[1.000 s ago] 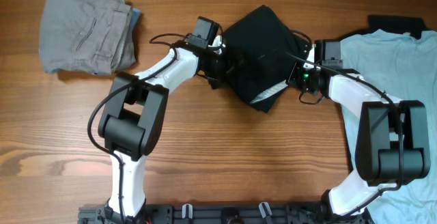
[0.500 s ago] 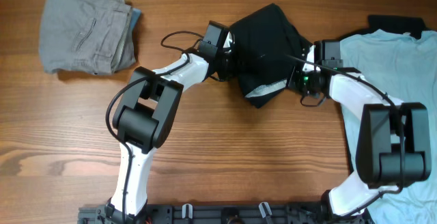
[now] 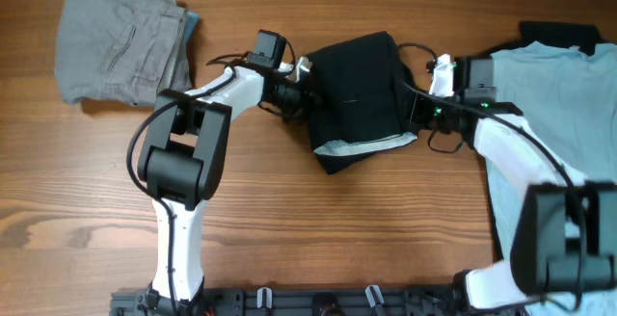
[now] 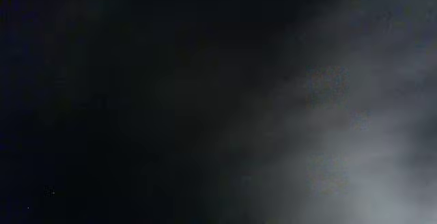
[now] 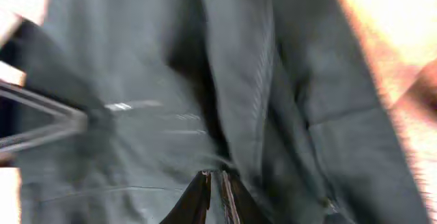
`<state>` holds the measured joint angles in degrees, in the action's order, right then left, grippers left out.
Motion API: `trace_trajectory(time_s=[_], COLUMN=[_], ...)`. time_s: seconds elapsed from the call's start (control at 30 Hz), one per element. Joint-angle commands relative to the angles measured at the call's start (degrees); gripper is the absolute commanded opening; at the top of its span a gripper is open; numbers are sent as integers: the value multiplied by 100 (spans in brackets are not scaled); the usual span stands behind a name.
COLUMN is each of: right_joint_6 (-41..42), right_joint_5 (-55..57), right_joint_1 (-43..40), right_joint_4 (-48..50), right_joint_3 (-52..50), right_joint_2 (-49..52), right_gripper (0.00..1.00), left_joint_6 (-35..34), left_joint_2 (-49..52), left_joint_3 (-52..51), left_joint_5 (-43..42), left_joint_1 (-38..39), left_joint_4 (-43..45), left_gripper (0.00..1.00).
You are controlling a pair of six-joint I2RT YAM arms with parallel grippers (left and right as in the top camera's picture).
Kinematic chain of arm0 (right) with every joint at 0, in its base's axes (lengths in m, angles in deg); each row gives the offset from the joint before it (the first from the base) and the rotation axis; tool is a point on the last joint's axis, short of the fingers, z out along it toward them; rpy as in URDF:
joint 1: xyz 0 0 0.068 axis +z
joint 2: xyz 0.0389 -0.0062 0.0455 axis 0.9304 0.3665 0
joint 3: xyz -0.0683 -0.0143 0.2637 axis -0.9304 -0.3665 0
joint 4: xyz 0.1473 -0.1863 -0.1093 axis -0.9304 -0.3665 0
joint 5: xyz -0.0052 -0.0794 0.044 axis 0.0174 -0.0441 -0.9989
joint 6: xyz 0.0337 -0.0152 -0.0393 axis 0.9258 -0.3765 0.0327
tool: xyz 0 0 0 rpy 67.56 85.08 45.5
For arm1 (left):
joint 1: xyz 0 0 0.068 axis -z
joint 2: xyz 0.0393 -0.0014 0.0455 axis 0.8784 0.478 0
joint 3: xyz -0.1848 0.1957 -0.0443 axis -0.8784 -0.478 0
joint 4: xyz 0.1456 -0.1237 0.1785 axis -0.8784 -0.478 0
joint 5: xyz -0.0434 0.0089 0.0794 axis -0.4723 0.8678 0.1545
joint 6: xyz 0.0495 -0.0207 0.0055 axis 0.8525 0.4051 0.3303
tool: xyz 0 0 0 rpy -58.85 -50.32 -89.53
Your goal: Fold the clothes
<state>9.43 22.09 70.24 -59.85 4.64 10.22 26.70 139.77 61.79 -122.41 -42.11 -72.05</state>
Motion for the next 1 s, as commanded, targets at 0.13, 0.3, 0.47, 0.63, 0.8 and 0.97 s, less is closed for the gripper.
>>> trace_trajectory(time_s=[0.13, 0.3, 0.47, 0.63, 0.8, 0.97], right_joint_6=[271, 367, 101, -415, -413, -37], right_joint_5=[28, 48, -44, -293, -286, -260], right_joint_1=[33, 33, 0, 2, 2, 2], right_joint_4=[-33, -31, -326, -1182, -1624, -1537], right_joint_3=[15, 15, 15, 15, 15, 15], right_joint_2=[1178, 1246, 1021, -87, -1845, -2734], right_gripper=[10, 10, 10, 10, 13, 18], left_joint_6=[570, 566, 566, 968, 1751, 1764], left_joint_2=[448, 448, 446, 151, -1246, -2752], left_joint_3=[-245, -245, -245, -238, -15, 289], left_joint_5=[1432, 2100, 2096, 1943, 1939, 1947], left_joint_1=[579, 909, 870, 566, -221, -1506], left_joint_4=[79, 195, 129, -428, -1519, -686], left_gripper=[77, 53, 6, 4, 4, 4])
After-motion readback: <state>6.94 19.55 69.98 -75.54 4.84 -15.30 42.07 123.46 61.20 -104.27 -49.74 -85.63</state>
